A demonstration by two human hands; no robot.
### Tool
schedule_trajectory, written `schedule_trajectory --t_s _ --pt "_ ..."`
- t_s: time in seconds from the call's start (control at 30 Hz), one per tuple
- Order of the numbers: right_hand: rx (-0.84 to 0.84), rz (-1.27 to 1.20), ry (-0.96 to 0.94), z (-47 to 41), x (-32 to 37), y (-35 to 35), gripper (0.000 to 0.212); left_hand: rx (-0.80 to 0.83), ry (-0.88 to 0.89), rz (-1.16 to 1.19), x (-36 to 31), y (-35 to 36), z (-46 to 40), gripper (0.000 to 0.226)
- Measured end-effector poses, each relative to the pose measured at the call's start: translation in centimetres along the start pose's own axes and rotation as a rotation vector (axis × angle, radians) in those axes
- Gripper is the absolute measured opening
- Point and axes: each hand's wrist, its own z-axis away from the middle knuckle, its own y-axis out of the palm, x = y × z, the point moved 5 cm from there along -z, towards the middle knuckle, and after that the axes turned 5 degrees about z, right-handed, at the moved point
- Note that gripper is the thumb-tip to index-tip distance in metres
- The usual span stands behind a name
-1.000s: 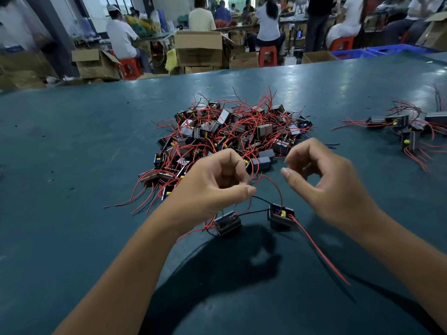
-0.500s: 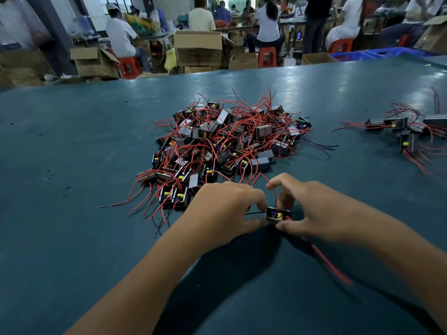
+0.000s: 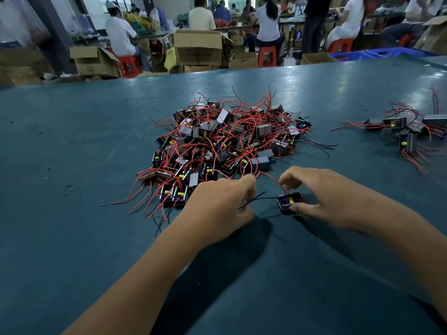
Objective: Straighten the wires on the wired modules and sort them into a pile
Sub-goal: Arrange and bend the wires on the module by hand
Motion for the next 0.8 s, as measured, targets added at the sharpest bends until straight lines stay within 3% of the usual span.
schedule_trajectory --t_s 0.2,0.27,0.43,0.53,0.7,0.8 --pt "-0.413 -0.124 -0.068 1.1 2.5 -3.1 0.016 0.021 -0.053 0.267 1.0 -0.4 -0.2 0.016" --pt "-0.396 -0.144 -0.129 1.2 4.1 -2.2 0.015 0.035 -0.071 0.340 1.4 -0.5 -0.2 0.014" --pt "-0.253 0.077 -0.215 0.5 5.6 1.4 0.026 0.089 -0.090 0.431 2.1 -0.7 -0.2 0.025" --pt "-0.226 0.123 -0.241 0.2 5.6 1.9 0.020 0.099 -0.089 0.486 2.0 -0.9 -0.2 0.014" --pt "-0.279 -0.038 -0.234 -0.2 5.1 1.8 0.006 0.066 -0.135 0.591 2.2 -0.8 -0.2 0.019" --pt "-0.313 -0.160 -0.123 -0.5 4.0 1.7 0.010 0.035 -0.173 0.625 2.6 -0.6 -0.3 0.013"
